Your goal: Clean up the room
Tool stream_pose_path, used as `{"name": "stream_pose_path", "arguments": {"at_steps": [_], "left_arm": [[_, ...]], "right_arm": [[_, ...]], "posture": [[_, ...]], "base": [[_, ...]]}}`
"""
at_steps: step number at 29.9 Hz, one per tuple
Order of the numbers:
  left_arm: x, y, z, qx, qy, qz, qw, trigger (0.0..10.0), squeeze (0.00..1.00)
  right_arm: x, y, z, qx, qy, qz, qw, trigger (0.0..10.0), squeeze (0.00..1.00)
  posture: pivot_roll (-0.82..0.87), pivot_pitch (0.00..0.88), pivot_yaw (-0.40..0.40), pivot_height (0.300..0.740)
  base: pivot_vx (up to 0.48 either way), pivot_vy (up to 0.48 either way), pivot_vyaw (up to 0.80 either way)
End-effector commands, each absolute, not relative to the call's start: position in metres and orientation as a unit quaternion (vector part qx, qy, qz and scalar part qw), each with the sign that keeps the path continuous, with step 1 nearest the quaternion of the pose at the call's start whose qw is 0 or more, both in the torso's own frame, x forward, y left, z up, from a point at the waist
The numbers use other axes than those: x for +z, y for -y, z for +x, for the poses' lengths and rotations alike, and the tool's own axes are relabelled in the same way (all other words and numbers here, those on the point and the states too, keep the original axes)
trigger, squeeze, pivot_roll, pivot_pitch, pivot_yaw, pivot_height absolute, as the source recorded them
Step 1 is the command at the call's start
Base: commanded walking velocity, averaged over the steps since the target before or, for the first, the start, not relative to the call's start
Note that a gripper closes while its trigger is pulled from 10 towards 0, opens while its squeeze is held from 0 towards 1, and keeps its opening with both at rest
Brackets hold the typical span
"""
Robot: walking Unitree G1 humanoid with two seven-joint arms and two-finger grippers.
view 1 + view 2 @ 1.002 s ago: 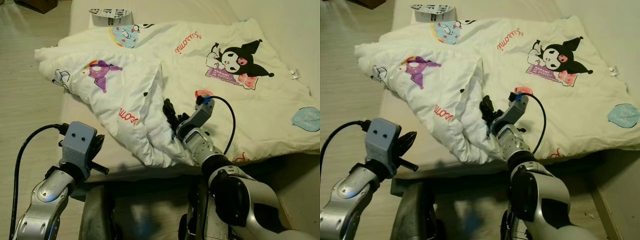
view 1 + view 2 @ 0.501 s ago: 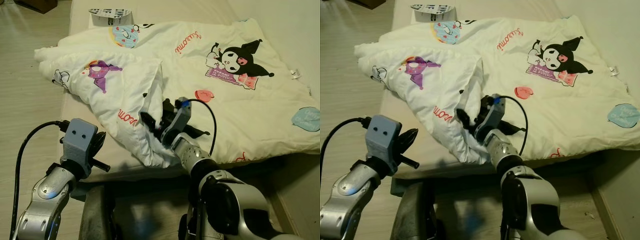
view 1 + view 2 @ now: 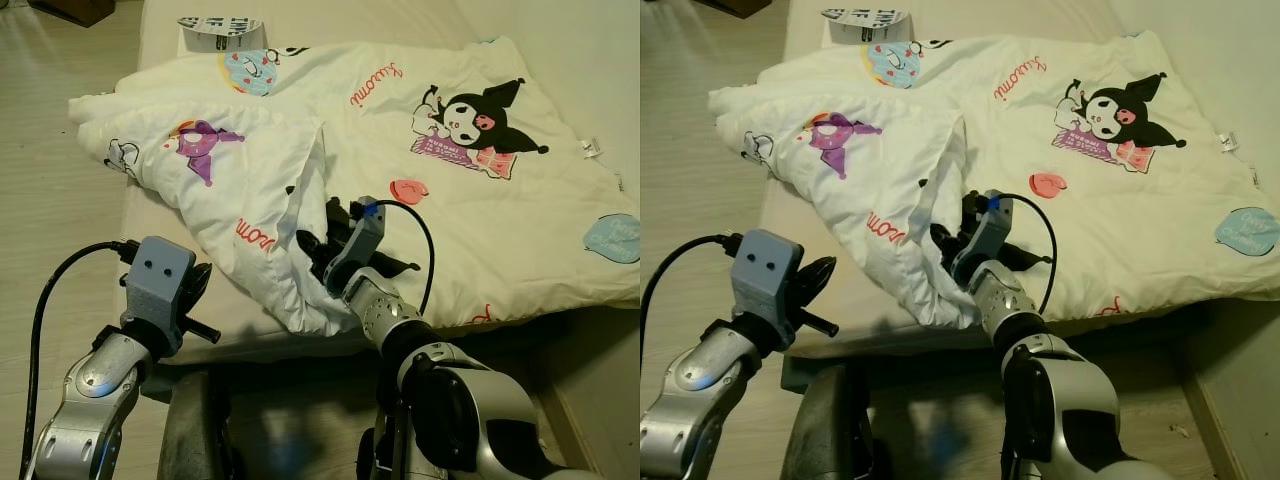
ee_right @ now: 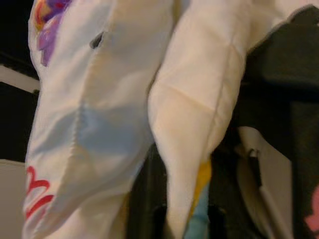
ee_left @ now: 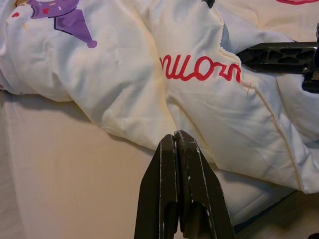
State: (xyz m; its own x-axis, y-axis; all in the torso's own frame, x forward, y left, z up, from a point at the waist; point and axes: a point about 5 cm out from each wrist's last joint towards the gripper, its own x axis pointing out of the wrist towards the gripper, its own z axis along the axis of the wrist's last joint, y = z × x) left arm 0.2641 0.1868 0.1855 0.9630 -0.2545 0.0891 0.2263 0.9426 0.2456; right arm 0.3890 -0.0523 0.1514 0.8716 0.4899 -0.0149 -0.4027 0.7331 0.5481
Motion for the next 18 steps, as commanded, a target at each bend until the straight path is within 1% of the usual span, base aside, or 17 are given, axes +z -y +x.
{"name": "stream_pose_path", "arguments": {"at_steps": [1, 2, 3, 5, 7, 9, 10, 12, 13, 15, 17, 18], "left_arm": [[0.179, -0.192, 0.262, -0.115, 0.044, 0.120, 0.985, 10.0, 0.00], [0.179, -0.192, 0.262, -0.115, 0.044, 0.120, 0.985, 10.0, 0.00], [0.179, -0.191, 0.262, -0.116, 0.044, 0.120, 0.985, 10.0, 0.00], [0.179, -0.191, 0.262, -0.116, 0.044, 0.120, 0.985, 10.0, 0.00], [0.178, -0.191, 0.262, -0.115, 0.044, 0.119, 0.985, 10.0, 0.00], [0.178, -0.191, 0.262, -0.115, 0.044, 0.119, 0.985, 10.0, 0.00], [0.178, -0.190, 0.262, -0.115, 0.044, 0.118, 0.985, 10.0, 0.00], [0.176, -0.187, 0.261, -0.116, 0.042, 0.116, 0.985, 10.0, 0.00], [0.176, -0.187, 0.261, -0.116, 0.042, 0.116, 0.985, 10.0, 0.00], [0.175, -0.185, 0.260, -0.118, 0.041, 0.115, 0.986, 10.0, 0.00], [0.174, -0.182, 0.259, -0.120, 0.040, 0.112, 0.986, 10.0, 0.00], [0.174, -0.182, 0.259, -0.120, 0.040, 0.112, 0.986, 10.0, 0.00]], "right_arm": [[0.154, 0.040, 0.385, 0.283, -0.065, 0.242, 0.926, 0.0, 0.00], [0.154, 0.040, 0.385, 0.283, -0.065, 0.242, 0.926, 0.0, 0.00], [0.155, 0.031, 0.381, 0.318, -0.056, 0.200, 0.925, 0.0, 0.00], [0.155, 0.031, 0.381, 0.318, -0.056, 0.200, 0.925, 0.0, 0.00], [0.150, 0.011, 0.369, 0.395, -0.037, 0.104, 0.912, 0.0, 0.00], [0.150, 0.011, 0.369, 0.395, -0.037, 0.104, 0.912, 0.0, 0.00], [0.143, 0.001, 0.360, 0.438, -0.028, 0.052, 0.897, 0.0, 0.00], [0.126, -0.015, 0.338, 0.517, -0.017, -0.041, 0.855, 0.0, 0.00], [0.126, -0.015, 0.338, 0.517, -0.017, -0.041, 0.855, 0.0, 0.00], [0.110, -0.020, 0.322, 0.563, -0.013, -0.109, 0.819, 0.0, 0.00], [0.096, -0.019, 0.311, 0.590, -0.010, -0.170, 0.789, 0.0, 0.00], [0.096, -0.019, 0.311, 0.590, -0.010, -0.170, 0.789, 0.0, 0.00]], "posture": [[0.20, 0.380, -0.007, 0.541], [0.20, 0.380, -0.007, 0.541], [0.19, 0.380, -0.007, 0.541], [0.19, 0.380, -0.007, 0.541], [0.19, 0.380, -0.011, 0.541], [0.19, 0.380, -0.011, 0.541], [0.19, 0.380, -0.013, 0.541], [0.19, 0.381, -0.013, 0.541], [0.19, 0.381, -0.013, 0.541], [0.19, 0.382, -0.014, 0.541], [0.19, 0.383, -0.014, 0.541], [0.19, 0.383, -0.014, 0.541]], "base": [[0.000, 0.000, 0.00], [0.000, 0.000, 0.00], [0.000, 0.000, 0.00], [0.000, 0.000, 0.00], [0.000, 0.000, 0.00], [0.000, 0.000, 0.00], [0.000, 0.000, 0.00], [0.000, 0.000, 0.00], [0.000, 0.000, 0.00], [0.000, 0.000, 0.00], [0.000, 0.000, 0.00], [0.000, 0.000, 0.00]]}}
